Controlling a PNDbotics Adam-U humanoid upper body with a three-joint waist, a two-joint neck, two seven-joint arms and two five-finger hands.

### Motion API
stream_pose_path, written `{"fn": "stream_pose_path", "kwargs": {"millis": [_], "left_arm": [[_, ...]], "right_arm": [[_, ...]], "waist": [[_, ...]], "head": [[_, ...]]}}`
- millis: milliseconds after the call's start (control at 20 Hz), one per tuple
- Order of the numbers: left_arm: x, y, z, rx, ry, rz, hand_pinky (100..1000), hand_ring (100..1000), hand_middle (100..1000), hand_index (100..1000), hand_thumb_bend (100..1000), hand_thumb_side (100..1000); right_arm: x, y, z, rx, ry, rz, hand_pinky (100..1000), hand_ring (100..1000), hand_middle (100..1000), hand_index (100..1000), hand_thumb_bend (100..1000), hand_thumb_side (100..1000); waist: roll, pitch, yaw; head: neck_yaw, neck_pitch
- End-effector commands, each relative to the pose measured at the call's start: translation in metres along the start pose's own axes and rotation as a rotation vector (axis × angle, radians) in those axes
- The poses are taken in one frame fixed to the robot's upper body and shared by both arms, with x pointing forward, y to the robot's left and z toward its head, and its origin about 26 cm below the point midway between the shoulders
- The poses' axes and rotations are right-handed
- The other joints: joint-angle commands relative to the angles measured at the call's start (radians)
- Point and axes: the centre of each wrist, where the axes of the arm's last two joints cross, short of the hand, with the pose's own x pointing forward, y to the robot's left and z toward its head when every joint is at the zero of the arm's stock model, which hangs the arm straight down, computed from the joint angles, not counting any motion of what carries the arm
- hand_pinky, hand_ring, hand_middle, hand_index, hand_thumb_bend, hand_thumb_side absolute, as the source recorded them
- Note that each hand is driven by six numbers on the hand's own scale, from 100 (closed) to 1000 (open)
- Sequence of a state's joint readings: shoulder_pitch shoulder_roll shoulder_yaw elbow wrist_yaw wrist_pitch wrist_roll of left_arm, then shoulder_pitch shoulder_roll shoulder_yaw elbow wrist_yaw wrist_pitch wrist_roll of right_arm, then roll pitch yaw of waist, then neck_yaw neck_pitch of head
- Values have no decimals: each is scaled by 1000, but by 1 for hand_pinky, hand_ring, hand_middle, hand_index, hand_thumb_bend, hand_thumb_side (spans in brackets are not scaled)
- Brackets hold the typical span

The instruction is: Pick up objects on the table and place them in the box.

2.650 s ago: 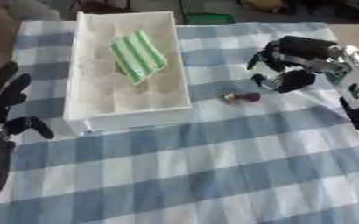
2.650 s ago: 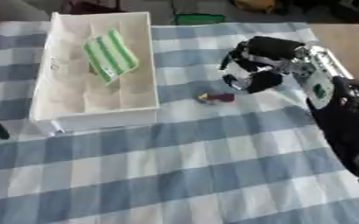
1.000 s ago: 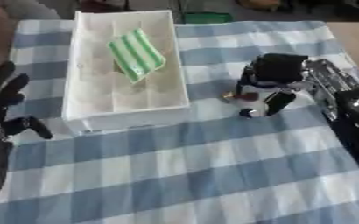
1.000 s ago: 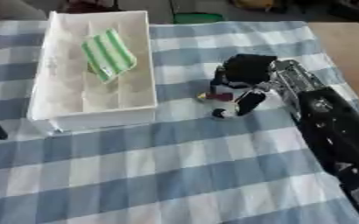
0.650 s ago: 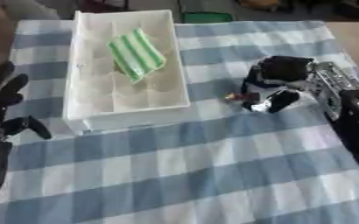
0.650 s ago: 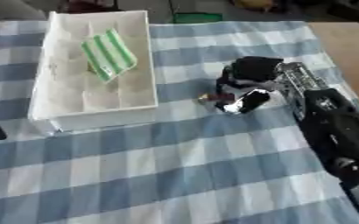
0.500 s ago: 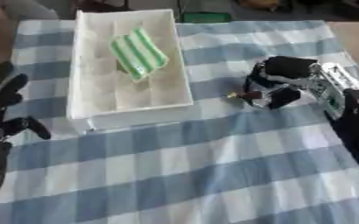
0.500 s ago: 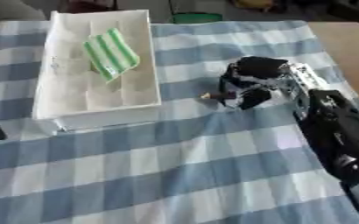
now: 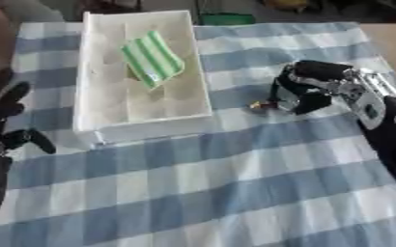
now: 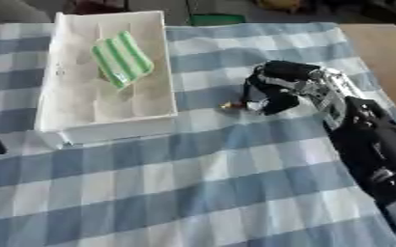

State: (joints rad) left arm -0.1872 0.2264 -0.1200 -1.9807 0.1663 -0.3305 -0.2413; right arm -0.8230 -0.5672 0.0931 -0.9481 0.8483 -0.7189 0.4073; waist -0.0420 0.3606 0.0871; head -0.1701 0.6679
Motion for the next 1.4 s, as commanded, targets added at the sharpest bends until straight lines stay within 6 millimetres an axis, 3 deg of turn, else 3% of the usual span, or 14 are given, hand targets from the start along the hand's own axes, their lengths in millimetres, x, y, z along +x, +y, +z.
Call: {"fn": "stream_pose_path", "kwargs": {"millis": [50,550,600,1400], "left_arm": [[5,0,-5,-12,-29,-4,466,1000,996,792,185,744],[5,0,-5,-12,-26,-6,466,1000,996,792,186,744],[5,0,-4,-12,-25,-6,466,1000,996,792,187,743],[5,0,-4,-9,-22,-8,466,1000,998,792,188,745]], "right_arm": [[-4,-23,10,106,-93,114,267,285,242,661,224,733],[8,-32,4,108,-147,255,287,298,255,681,302,711],[9,-33,3,107,-151,268,298,304,262,691,340,706],[10,-27,2,97,-143,332,295,301,258,683,334,672]], "waist": [[1,-21,0],[-3,-23,-3],[-4,-24,-4],[-7,-23,-3]], "head": [[-4,1],[-1,3],[-1,3],[-2,1]]}}
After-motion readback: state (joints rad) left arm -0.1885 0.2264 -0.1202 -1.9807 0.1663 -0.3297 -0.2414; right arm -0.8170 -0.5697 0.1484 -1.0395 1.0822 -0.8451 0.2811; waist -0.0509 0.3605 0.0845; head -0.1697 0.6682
